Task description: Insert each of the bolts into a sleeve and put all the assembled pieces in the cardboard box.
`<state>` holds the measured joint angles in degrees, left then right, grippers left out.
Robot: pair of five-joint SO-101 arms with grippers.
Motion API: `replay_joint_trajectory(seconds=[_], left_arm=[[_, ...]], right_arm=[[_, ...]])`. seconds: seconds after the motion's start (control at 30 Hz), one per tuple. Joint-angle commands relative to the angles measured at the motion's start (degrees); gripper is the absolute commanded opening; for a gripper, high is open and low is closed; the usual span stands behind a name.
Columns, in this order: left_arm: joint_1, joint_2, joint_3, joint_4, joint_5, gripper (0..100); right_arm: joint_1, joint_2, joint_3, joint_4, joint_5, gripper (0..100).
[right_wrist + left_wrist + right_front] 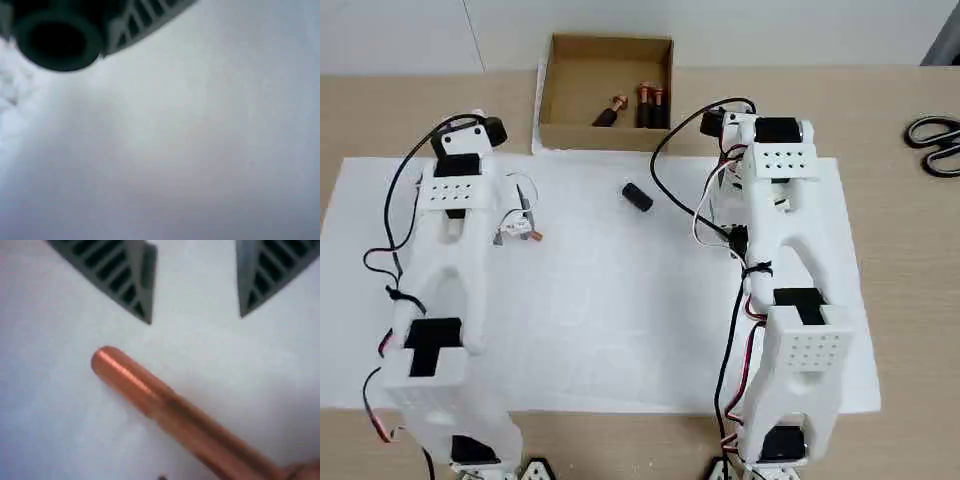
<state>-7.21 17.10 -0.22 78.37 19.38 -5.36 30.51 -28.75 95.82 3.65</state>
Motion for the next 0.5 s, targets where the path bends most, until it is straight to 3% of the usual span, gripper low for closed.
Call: replay_joint_trajectory(seconds=[0.0, 0.17, 0.47], left_arm=[[0.0, 0.5, -2.7, -2.5, 0.4, 9], [0.4, 1.3, -2.8, -2.5, 0.5, 9], [0.7, 1.8, -5.8, -4.4, 11.3, 9]], right_arm=[[0.5, -4.1, -0.3, 0.4, 0.4, 0.3], [0.5, -4.1, -0.3, 0.4, 0.4, 0.3], [0.2, -4.0, -0.2, 0.3, 0.4, 0.3]])
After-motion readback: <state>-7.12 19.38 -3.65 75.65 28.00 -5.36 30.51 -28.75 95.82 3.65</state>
